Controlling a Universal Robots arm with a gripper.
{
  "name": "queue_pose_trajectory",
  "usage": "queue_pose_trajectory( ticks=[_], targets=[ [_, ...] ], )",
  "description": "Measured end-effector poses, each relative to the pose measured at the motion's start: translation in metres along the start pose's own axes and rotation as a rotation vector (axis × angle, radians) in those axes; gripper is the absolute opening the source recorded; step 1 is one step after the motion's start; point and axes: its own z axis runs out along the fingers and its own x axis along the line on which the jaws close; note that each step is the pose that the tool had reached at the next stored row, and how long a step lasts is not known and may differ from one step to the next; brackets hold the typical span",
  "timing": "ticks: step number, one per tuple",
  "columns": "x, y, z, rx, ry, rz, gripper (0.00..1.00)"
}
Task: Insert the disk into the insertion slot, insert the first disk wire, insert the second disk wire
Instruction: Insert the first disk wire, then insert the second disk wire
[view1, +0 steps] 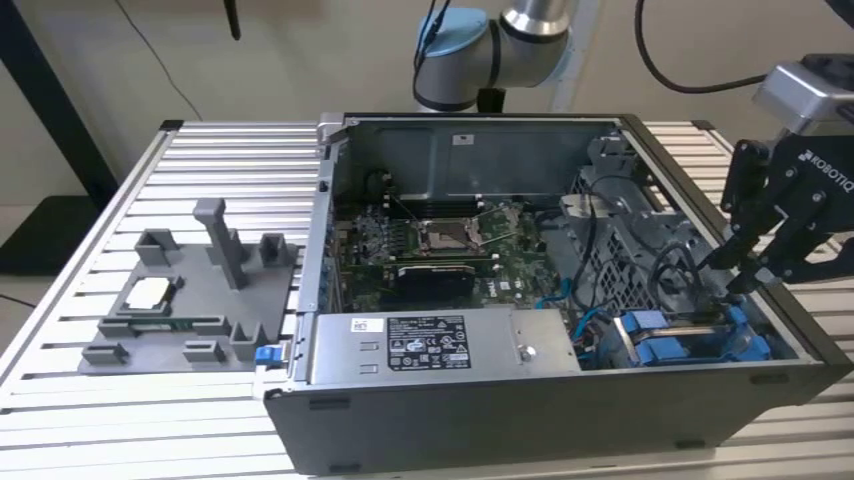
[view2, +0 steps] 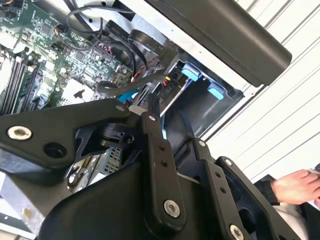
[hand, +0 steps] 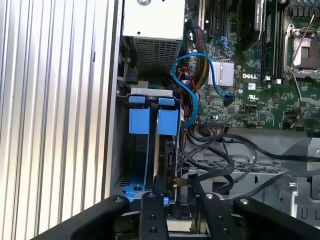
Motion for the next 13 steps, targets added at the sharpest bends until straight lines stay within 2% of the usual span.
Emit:
queue_pose_trajectory(
  ticks=[13],
  targets=[
    [0.0,0.0004,-0.0006,0.0078,0.0006,0.0,0.33]
  ],
)
